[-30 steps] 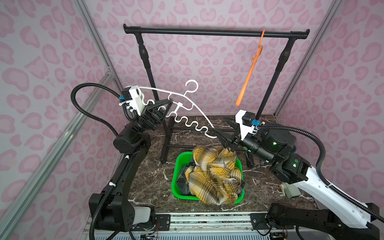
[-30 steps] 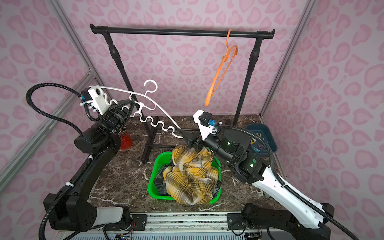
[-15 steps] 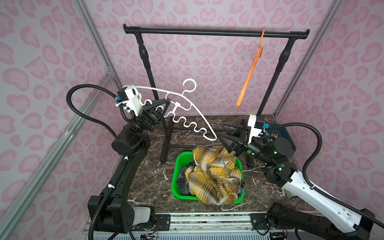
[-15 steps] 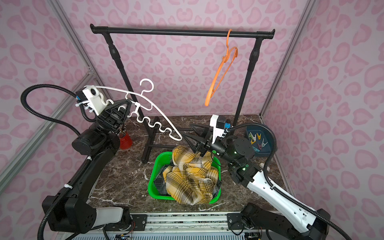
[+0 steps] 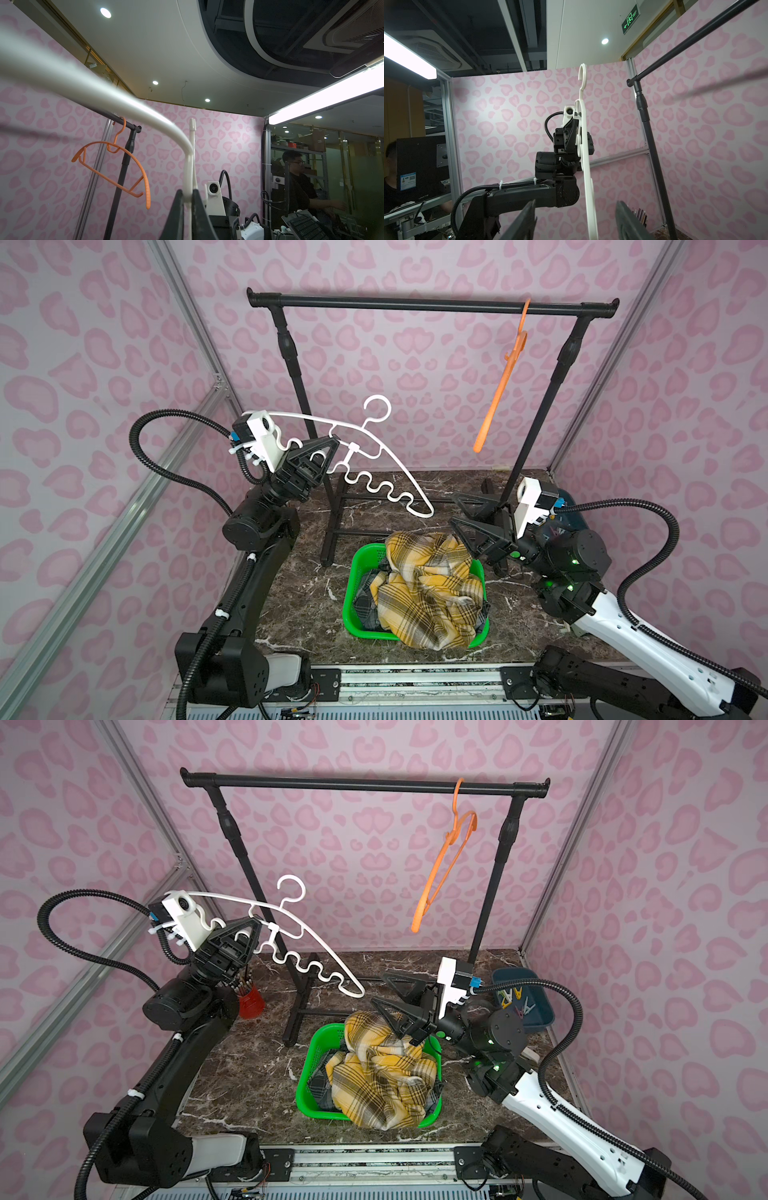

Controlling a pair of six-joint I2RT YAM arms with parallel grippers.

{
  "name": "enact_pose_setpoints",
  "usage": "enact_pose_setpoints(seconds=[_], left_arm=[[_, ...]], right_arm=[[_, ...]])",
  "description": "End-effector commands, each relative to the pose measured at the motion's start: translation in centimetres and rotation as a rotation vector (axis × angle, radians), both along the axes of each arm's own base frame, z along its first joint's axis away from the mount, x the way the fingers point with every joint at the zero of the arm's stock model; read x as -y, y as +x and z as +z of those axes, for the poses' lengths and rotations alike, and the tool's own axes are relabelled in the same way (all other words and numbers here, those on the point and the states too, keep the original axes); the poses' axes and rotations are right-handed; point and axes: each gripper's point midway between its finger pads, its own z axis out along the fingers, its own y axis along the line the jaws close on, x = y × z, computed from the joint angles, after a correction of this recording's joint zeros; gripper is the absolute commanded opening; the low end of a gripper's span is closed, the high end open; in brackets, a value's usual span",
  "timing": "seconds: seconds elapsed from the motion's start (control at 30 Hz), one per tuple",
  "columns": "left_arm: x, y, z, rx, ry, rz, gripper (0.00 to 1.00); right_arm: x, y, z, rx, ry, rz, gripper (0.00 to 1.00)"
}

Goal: Remove the clothespins securing long-sleeve shirts to the hanger
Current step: Adjust the hanger.

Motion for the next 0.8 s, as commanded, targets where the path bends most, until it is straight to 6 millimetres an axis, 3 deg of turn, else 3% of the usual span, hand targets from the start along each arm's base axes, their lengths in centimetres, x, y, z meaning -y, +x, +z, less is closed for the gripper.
enact_pose_setpoints(seconds=[0.0,0.5,0.77], left_arm=[[-0.4,-0.5,0.5,0.037,-0.027,0.015,0.04],[-0.7,-0.5,0.7,0.040,-0.041,0.017,0.04],[-0.9,-0.4,0.7,0.040,-0.048,0.017,0.04]], right_arm=[[-1.7,0.4,-0.8,0.015,-0.043,-0.016,0.63],[-4.8,2.2,-0.6,0.015,0.003,-0.034,0.59],[-5.9,2.5,0.1,0.019,0.030,-0.015,0.37]])
